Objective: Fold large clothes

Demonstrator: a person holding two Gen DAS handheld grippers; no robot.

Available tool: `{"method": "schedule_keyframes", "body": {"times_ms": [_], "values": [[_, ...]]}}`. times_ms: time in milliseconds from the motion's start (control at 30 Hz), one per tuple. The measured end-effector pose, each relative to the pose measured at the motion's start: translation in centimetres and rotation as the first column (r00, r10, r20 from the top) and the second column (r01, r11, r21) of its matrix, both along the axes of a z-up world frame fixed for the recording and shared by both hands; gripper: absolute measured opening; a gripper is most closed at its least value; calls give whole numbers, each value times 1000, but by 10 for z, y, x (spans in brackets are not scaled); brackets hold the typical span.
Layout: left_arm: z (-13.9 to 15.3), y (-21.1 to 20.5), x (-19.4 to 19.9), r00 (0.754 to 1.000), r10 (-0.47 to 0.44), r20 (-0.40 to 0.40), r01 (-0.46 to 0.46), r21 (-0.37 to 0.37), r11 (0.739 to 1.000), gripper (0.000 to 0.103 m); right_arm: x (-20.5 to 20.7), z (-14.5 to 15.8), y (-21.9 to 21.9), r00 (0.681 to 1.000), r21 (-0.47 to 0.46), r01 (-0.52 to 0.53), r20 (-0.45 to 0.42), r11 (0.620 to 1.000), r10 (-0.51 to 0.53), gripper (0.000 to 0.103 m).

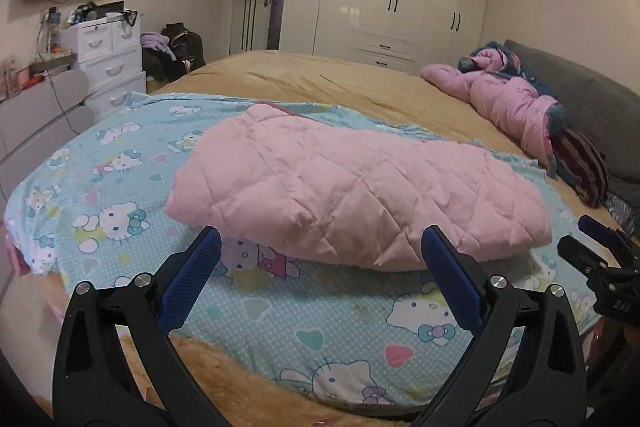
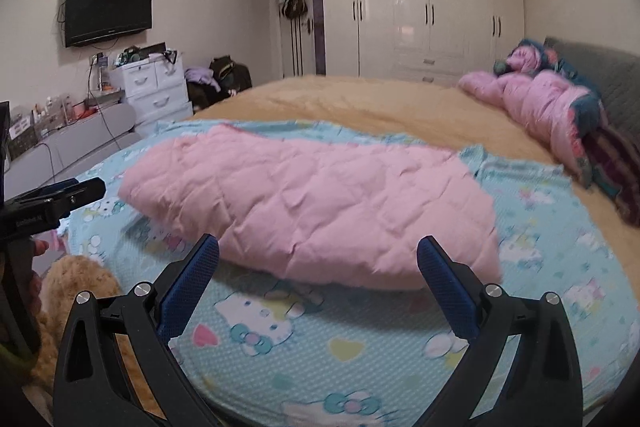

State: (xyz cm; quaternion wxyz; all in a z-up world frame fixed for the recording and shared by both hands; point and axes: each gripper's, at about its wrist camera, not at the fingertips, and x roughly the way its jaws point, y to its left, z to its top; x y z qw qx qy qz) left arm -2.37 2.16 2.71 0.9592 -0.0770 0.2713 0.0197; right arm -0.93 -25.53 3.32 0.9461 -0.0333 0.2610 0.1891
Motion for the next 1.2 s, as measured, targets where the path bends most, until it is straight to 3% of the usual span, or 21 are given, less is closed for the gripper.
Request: {"method": "schedule_keyframes", "body": {"times_ms": [1200], "values": [[-4, -1, 0, 1000, 14, -25, -14, 4, 1000, 94, 3, -4, 9, 999, 20, -13, -38, 1000, 14, 99]]}}
